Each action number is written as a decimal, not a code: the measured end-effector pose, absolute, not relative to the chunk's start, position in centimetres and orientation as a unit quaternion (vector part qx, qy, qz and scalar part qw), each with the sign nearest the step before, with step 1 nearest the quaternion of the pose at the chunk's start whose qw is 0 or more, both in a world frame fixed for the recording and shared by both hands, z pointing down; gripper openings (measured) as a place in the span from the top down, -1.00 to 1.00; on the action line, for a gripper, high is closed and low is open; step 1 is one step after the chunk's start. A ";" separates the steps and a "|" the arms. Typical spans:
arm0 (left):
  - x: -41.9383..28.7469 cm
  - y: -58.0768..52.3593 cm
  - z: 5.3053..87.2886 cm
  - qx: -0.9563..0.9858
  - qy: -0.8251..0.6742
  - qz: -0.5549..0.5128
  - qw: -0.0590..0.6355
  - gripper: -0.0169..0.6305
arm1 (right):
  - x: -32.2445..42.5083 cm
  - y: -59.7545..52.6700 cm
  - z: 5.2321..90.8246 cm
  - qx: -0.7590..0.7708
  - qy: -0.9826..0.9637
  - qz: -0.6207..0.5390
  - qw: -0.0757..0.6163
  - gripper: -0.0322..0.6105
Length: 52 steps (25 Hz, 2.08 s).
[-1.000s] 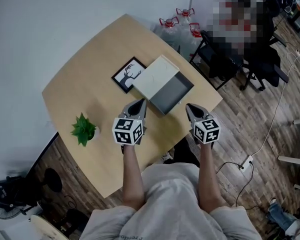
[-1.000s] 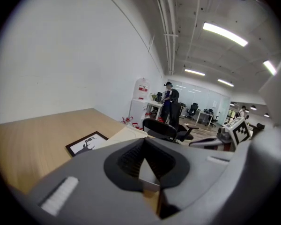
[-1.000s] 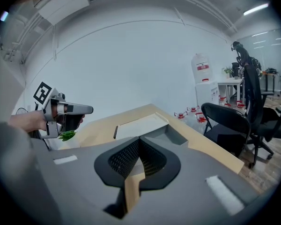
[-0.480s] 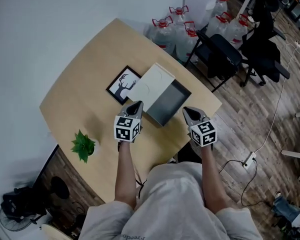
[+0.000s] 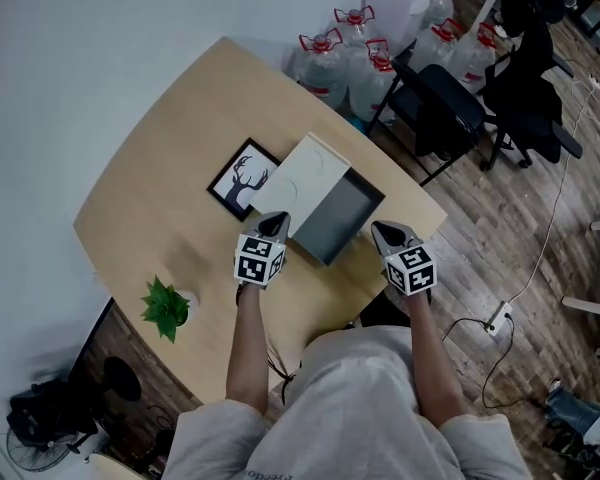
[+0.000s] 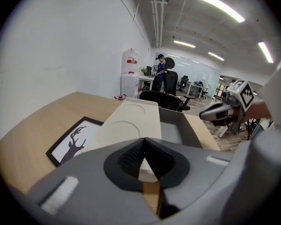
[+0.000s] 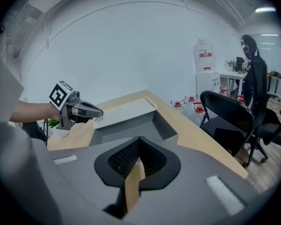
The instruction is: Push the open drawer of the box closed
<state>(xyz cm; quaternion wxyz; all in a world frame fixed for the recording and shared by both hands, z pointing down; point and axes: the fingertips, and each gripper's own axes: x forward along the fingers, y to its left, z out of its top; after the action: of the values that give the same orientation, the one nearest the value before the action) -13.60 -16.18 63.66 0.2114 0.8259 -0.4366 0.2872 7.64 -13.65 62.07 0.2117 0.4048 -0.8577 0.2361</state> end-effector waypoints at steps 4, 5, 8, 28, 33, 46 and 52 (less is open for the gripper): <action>-13.3 -15.9 65.0 0.826 -0.424 0.304 0.214 0.78 | 7.7 -13.8 63.4 0.402 -0.854 0.249 0.218 0.89; -13.1 -15.8 65.3 0.827 -0.420 0.307 0.213 0.78 | 7.7 -13.7 63.7 0.403 -0.852 0.252 0.219 0.89; -12.9 -15.7 65.7 0.830 -0.416 0.310 0.206 0.78 | 7.7 -13.5 64.6 0.405 -0.849 0.260 0.220 0.89; -12.6 -15.7 65.4 0.833 -0.417 0.306 0.197 0.78 | 6.4 -11.1 68.9 0.370 -0.856 0.245 0.264 0.89; -12.9 -15.7 65.6 0.832 -0.420 0.306 0.194 0.78 | 5.6 -10.9 69.3 0.349 -0.866 0.242 0.262 0.89; -12.4 -15.6 65.0 0.834 -0.419 0.298 0.200 0.78 | 5.5 -11.1 69.5 0.311 -0.882 0.241 0.260 0.64; -12.4 -15.7 64.9 0.833 -0.420 0.297 0.203 0.78 | 4.5 -11.2 69.7 0.292 -0.887 0.231 0.272 0.61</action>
<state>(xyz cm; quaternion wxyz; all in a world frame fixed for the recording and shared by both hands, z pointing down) -12.44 -15.69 64.92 0.2030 0.8329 -0.4204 0.2972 4.47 -11.19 69.65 0.2721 0.2919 -0.8873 0.2312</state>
